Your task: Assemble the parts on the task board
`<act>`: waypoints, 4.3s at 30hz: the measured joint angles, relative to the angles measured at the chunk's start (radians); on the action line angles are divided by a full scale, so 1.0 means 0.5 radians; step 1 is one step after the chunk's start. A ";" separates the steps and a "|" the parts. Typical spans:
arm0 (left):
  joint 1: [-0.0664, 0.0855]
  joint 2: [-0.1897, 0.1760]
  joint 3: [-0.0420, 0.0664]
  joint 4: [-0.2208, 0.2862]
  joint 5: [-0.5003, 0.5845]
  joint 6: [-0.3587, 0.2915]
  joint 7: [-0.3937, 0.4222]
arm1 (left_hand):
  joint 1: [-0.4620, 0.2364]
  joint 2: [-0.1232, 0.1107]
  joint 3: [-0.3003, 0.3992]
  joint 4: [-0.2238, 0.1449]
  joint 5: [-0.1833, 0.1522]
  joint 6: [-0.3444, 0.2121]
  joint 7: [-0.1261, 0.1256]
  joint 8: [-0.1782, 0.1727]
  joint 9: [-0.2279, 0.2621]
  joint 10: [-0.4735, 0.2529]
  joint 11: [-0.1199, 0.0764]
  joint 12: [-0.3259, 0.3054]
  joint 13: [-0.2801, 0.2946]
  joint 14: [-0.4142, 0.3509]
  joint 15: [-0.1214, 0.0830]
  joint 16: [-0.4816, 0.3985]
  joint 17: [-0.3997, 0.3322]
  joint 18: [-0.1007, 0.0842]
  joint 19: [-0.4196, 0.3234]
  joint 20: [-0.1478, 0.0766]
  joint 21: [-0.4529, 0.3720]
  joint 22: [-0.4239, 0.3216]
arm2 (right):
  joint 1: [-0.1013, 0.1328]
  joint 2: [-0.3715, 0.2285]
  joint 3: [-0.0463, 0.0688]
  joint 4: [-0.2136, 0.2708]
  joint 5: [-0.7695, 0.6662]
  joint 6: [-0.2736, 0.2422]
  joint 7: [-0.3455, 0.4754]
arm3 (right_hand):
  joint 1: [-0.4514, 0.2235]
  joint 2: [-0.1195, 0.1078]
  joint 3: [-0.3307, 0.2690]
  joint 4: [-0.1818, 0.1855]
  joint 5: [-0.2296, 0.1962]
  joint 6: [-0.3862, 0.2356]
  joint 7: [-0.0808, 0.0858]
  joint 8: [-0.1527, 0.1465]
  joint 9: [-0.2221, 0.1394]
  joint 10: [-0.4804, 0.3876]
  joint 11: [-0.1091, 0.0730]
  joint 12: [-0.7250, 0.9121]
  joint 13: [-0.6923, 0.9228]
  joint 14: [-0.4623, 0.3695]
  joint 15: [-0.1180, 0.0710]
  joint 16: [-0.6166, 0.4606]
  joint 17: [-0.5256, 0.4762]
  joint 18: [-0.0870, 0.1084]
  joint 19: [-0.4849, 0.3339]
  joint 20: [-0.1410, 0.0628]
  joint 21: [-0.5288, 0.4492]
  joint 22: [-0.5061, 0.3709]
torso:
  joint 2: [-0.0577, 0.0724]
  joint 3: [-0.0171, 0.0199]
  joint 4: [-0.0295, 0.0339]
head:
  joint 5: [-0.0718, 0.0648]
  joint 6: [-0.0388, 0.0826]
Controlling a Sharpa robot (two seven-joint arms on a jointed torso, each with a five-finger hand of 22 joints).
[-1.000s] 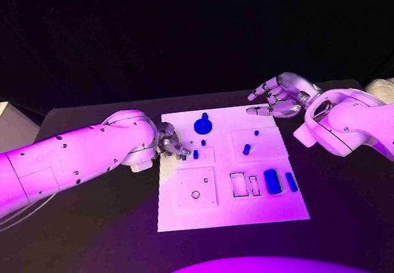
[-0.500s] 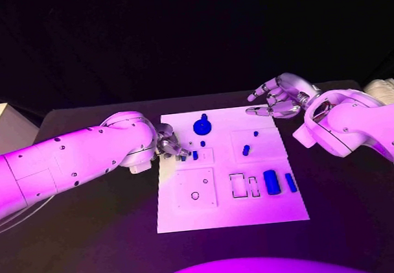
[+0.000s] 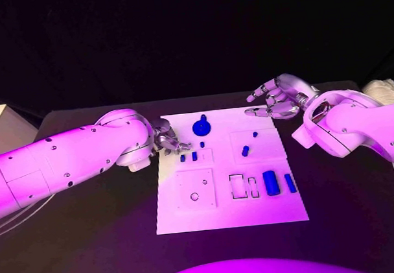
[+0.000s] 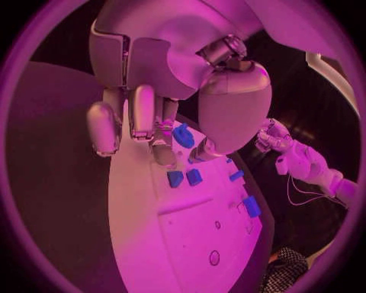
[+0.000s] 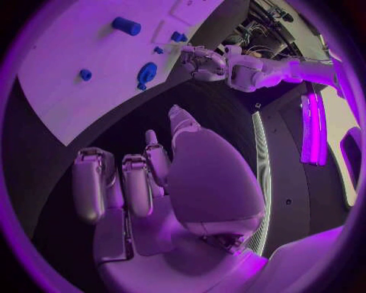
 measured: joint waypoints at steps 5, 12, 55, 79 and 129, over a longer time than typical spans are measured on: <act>0.000 -0.013 0.021 0.012 0.025 -0.058 0.018 | 0.019 0.003 -0.014 0.003 0.000 -0.029 0.014 0.000 0.003 -0.048 0.016 -0.037 -0.066 0.001 0.016 -0.025 0.000 0.000 -0.046 0.005 -0.032 -0.061 | -0.001 0.000 0.001 0.000 0.000 0.000 0.001 | 0.000 0.000 0.000 0.000 0.000 0.000 0.000 0.000 0.000 0.000 0.000 0.000 0.002 0.000 0.000 0.000 0.000 0.000 0.000 0.000 0.000 0.000 | -0.001 0.0012 0.000 | 0.000 0.005; 0.001 -0.034 0.034 0.023 0.117 -0.170 0.122 | 0.184 0.010 -0.047 -0.003 0.030 -0.239 0.112 -0.099 -0.035 -0.317 0.107 -0.175 -0.222 -0.027 0.114 -0.221 -0.104 0.080 -0.359 0.060 -0.257 -0.412 | -0.001 0.000 0.000 -0.002 0.000 0.000 0.003 | 0.000 0.000 0.000 0.000 0.000 0.000 0.000 0.000 -0.002 0.000 0.000 0.000 0.002 0.000 0.000 0.000 0.002 0.000 0.000 0.000 0.000 0.000 | -0.002 0.0017 -0.001 | 0.001 0.015; -0.085 0.224 -0.039 -0.219 -0.655 -0.395 0.951 | 0.887 -0.134 0.055 -0.276 0.006 -0.367 0.246 -0.525 -0.847 -0.939 0.317 -0.682 -0.857 -0.718 0.304 -0.607 -1.156 0.187 -0.928 0.262 -0.755 -0.948 | -0.006 0.009 0.000 -0.013 -0.069 -0.014 0.036 | 0.000 0.000 0.000 0.000 0.009 0.000 0.000 0.016 -0.008 -0.175 -0.011 -0.204 -0.153 0.000 0.000 -0.084 0.001 0.031 -0.007 -0.007 -0.169 -0.001 | 0.004 0.0017 -0.004 | -0.030 0.043; -0.085 0.312 -0.042 -0.307 -0.709 -0.283 0.894 | 0.969 -0.052 0.175 -0.334 -0.012 -0.196 0.253 -0.556 -0.955 -0.766 0.302 -0.766 -0.978 -0.606 0.287 -0.428 -1.069 0.187 -0.914 0.248 -0.646 -0.866 | -0.005 0.012 0.000 -0.006 -0.074 -0.013 0.038 | 0.000 0.000 0.006 0.006 0.008 0.000 0.000 0.024 -0.008 -0.175 -0.011 -0.204 -0.151 0.000 0.000 -0.084 0.000 0.031 -0.007 -0.007 -0.169 0.000 | 0.002 0.0004 0.000 | -0.048 0.037; -0.091 0.154 0.018 -0.225 -0.515 -0.506 1.126 | 0.928 0.013 0.268 -0.467 -0.024 0.031 0.242 -0.644 -1.001 -0.432 0.252 -1.049 -1.106 -0.357 0.236 -0.258 -0.842 0.187 -0.704 0.187 -0.399 -0.574 | -0.005 0.001 0.000 0.007 -0.080 -0.013 0.037 | 0.000 0.000 0.011 0.000 0.008 0.000 0.000 0.023 -0.010 -0.175 -0.011 -0.204 -0.151 0.000 0.000 -0.084 0.002 0.031 -0.007 -0.007 -0.169 -0.001 | -0.005 0.0019 0.003 | -0.065 0.052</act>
